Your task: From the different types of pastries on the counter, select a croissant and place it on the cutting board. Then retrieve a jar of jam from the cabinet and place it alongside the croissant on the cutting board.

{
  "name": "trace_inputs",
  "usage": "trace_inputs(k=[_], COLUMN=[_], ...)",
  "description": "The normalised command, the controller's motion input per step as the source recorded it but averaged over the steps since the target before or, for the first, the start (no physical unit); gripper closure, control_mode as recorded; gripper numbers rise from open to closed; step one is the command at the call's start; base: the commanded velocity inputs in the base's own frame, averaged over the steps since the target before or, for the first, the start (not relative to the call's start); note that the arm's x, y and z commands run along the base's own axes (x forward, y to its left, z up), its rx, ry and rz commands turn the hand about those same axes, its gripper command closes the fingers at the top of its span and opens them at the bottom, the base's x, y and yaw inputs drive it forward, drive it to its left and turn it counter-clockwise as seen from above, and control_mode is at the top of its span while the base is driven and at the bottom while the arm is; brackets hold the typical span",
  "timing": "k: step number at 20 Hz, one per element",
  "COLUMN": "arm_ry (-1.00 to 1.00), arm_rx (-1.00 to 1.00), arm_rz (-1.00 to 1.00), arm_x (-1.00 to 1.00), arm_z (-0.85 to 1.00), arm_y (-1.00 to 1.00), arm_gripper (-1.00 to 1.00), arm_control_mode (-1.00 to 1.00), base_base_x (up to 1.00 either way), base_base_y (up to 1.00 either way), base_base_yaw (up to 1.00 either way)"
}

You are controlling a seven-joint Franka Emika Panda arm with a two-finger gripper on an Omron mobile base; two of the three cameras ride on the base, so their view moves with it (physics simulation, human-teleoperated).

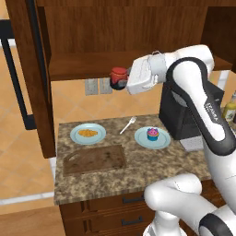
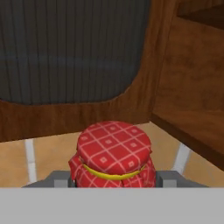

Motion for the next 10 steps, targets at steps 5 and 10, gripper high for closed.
trace_inputs(k=[5, 10], arm_ry=[-0.03, 0.00], arm_rx=[0.00, 0.00], arm_rz=[0.02, 0.02], arm_x=[-0.98, -0.92], arm_z=[0.00, -0.08], arm_y=[-0.42, -0.46], arm_gripper=[1.00, 1.00], arm_control_mode=[-1.00, -1.00], base_base_x=[0.00, 0.00], base_base_y=[0.00, 0.00], base_base_yaw=[0.00, 0.00])
